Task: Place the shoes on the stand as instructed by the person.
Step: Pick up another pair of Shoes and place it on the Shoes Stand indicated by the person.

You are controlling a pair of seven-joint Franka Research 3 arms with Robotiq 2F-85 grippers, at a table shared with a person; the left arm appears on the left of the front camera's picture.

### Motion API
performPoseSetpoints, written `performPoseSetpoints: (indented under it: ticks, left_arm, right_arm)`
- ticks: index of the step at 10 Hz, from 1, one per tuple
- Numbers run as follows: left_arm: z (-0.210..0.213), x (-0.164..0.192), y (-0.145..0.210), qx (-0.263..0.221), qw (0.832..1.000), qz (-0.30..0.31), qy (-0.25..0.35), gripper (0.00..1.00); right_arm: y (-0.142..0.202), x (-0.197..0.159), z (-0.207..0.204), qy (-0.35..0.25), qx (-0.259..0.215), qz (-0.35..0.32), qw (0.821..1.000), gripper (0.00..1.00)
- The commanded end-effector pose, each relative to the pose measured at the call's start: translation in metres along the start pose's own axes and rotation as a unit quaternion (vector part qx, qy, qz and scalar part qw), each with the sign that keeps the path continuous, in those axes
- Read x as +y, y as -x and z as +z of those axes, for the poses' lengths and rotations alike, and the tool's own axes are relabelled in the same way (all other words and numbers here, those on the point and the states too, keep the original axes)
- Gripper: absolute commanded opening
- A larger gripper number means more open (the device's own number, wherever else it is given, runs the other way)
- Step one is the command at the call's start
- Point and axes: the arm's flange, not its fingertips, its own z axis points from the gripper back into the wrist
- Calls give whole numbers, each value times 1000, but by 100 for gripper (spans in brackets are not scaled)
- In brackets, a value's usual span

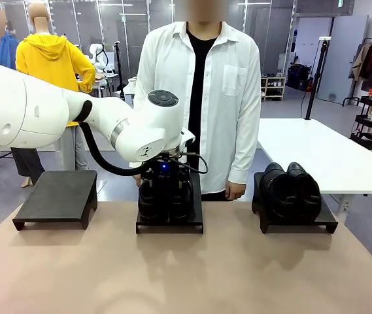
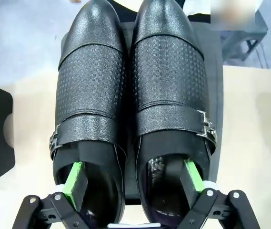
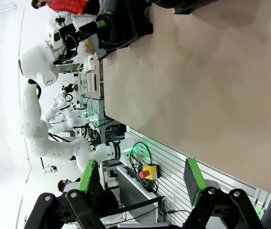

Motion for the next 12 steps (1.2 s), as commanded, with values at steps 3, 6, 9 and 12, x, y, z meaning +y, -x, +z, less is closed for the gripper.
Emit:
performPoseSetpoints:
  ticks: [3, 6, 9, 12]
  left_arm:
    - [-3, 1, 0, 1, 1000, 0, -1, 100]
    - [-3, 1, 0, 1, 1000, 0, -1, 100]
    - [-3, 1, 0, 1, 1000, 0, -1, 100]
    - [-3, 1, 0, 1, 1000, 0, -1, 100]
  right_arm:
    - [2, 0, 0, 7, 3, 4, 1000, 91]
    - [2, 0, 0, 7, 3, 4, 1000, 91]
    - [2, 0, 0, 7, 3, 4, 1000, 91]
    - [2, 0, 0, 7, 3, 4, 1000, 91]
